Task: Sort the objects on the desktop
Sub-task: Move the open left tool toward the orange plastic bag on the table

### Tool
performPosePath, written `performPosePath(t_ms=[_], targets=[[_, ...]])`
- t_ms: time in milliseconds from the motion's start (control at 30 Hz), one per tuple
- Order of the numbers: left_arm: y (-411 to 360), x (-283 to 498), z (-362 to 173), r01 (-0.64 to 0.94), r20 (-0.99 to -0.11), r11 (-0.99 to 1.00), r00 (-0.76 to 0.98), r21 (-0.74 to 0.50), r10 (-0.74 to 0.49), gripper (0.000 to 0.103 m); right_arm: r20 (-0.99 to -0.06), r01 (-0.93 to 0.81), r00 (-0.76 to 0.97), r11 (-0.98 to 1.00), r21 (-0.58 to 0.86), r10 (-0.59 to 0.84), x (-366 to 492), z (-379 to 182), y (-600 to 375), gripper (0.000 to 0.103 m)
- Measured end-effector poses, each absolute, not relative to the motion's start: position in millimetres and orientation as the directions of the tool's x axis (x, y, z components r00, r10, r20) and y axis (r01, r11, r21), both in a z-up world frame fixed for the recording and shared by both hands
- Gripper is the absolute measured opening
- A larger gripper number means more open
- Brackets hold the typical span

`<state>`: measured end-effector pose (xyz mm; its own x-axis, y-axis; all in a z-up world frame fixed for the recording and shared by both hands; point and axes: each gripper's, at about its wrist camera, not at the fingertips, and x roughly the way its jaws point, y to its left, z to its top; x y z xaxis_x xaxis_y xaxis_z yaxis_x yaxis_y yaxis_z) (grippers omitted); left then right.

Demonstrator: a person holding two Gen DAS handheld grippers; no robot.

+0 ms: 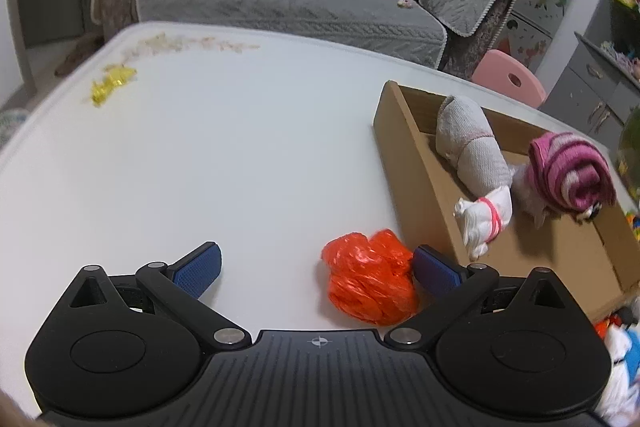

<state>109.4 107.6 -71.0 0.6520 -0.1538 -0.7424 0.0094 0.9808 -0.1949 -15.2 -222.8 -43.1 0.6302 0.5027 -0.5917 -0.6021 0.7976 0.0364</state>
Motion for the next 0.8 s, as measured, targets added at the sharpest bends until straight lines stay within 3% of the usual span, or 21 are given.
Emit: performPosePath(t_ms=[267, 400, 467, 600, 800], targets=[[103.1, 105.1, -76.2, -0.015, -0.773, 0.997, 0.632, -0.070, -0.044, 0.095, -0.587, -0.595, 0.634, 0.802, 0.044, 0.503, -17.6, -43.5, -224.8, 0.094], [122.1, 85.7, -72.6, -0.052, -0.780, 0.998, 0.625, -0.042, -0.001, 0.077, -0.579, -0.598, 0.637, 0.800, 0.045, 0.509, -17.2, -41.3, -224.3, 0.094], [128.7, 76.6, -67.8, -0.036, -0.779, 0.998, 0.627, -0.058, -0.022, 0.076, -0.574, -0.599, 0.640, 0.799, 0.043, 0.511, -18.6, -40.3, -224.6, 0.095], [131.6, 71.6, -53.3, -0.053, -0.739, 0.998, 0.673, -0.018, 0.022, 0.097, -0.572, -0.597, 0.641, 0.801, 0.048, 0.512, -16.4, -41.3, -224.5, 0.095], [120.9, 97.8, -52.9, -0.009, -0.739, 1.000, 0.673, 0.014, 0.016, 0.101, -0.579, -0.586, 0.640, 0.808, 0.058, 0.506, -12.4, -43.7, -224.9, 0.095]])
